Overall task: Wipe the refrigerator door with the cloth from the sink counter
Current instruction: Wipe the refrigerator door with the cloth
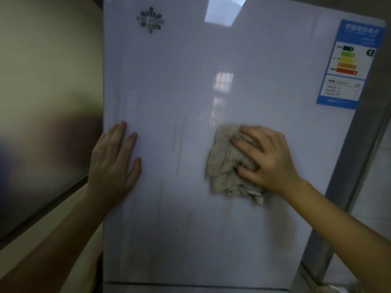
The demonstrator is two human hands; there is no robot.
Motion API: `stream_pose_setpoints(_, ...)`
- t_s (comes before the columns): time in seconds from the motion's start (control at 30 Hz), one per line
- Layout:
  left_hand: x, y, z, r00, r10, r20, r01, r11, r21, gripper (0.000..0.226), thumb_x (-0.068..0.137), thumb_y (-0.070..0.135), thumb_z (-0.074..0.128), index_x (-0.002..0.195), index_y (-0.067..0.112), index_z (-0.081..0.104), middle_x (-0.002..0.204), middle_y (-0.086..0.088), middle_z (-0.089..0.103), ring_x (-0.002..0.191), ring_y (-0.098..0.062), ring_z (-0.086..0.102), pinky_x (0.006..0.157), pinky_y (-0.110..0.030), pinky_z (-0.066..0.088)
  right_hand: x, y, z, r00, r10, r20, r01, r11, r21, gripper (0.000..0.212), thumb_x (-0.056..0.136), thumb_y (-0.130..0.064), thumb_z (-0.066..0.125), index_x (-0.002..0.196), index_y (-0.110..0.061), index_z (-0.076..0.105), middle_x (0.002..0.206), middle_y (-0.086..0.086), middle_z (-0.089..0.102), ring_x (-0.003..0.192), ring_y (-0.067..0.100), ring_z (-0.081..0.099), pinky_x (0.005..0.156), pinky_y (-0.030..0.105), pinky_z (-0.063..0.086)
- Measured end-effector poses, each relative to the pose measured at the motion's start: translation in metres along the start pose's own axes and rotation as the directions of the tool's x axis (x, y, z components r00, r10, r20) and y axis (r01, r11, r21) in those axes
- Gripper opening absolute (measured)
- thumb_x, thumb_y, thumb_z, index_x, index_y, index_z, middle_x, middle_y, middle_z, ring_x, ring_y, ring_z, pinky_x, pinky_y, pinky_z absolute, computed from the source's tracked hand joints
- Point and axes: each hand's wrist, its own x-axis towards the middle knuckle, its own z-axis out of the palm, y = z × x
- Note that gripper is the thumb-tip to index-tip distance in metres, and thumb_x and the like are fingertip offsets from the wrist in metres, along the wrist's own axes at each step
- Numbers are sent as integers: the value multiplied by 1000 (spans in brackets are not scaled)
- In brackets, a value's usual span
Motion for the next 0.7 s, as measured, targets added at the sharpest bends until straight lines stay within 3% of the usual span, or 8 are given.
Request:
stream_pose_setpoints(0.1,-1,1,0,1000,-7,4,7,1000,-7,56,99,32,48,145,0,47,157,-25,37,147,-40,33,124,-47,20,25,7,-1,974,208,-93,-208,978,7,53,89,-39,72,134,-11,66,141,18,57,124,40,56,102,50,41)
stream_pose_setpoints(0.17,-1,1,0,1000,-4,-1,4,1000,-9,56,100,32,48,145,0,47,157,-25,37,147,-40,34,124,-47,21,32,-1,3,963,249,-103,-248,969,22,53,90,-39,69,136,-11,65,143,18,56,126,40,54,104,49,39)
stream_pose_setpoints(0.23,-1,0,0,1000,-4,-2,4,1000,-13,55,100,32,49,145,0,47,157,-25,37,147,-40,34,124,-47,21,26,-18,10,990,133,-45,-131,991,38,53,91,-41,67,136,-13,65,142,20,57,125,41,55,105,52,42)
stream_pose_setpoints(0.33,-1,0,-2,1000,-13,14,14,999,-31,56,100,33,47,147,2,46,158,-23,35,148,-38,32,125,-47,20,11,-39,19,983,-174,63,169,983,76,48,93,-42,64,133,-14,68,140,17,62,126,35,56,110,49,41)
stream_pose_setpoints(0.4,-2,0,-2,1000,-13,24,14,999,-35,57,101,34,46,148,2,45,159,-23,34,149,-37,31,126,-45,18,13,-36,18,971,-226,72,220,972,81,46,95,-42,62,131,-14,70,138,16,64,126,34,56,109,48,42)
stream_pose_setpoints(0.5,-3,1,-1,999,-24,39,26,999,-42,57,101,34,46,149,3,43,160,-22,32,151,-36,28,127,-44,16,32,-21,11,999,-35,-12,35,999,37,49,93,-41,66,133,-12,68,138,19,61,124,39,58,104,48,43)
stream_pose_setpoints(0.6,-3,1,-1,998,-34,50,36,998,-47,58,100,34,47,150,4,41,162,-21,31,152,-35,27,128,-44,14,47,-15,10,983,161,-83,-159,987,31,51,91,-36,71,134,-10,66,140,20,58,126,41,56,105,48,40)
stream_pose_setpoints(0.7,-3,1,-1,998,-39,59,43,997,-60,58,100,34,47,151,5,40,162,-20,30,152,-35,26,128,-44,13,32,-34,18,999,39,-13,-39,998,47,51,91,-37,70,135,-12,66,141,20,58,126,40,55,103,49,42)
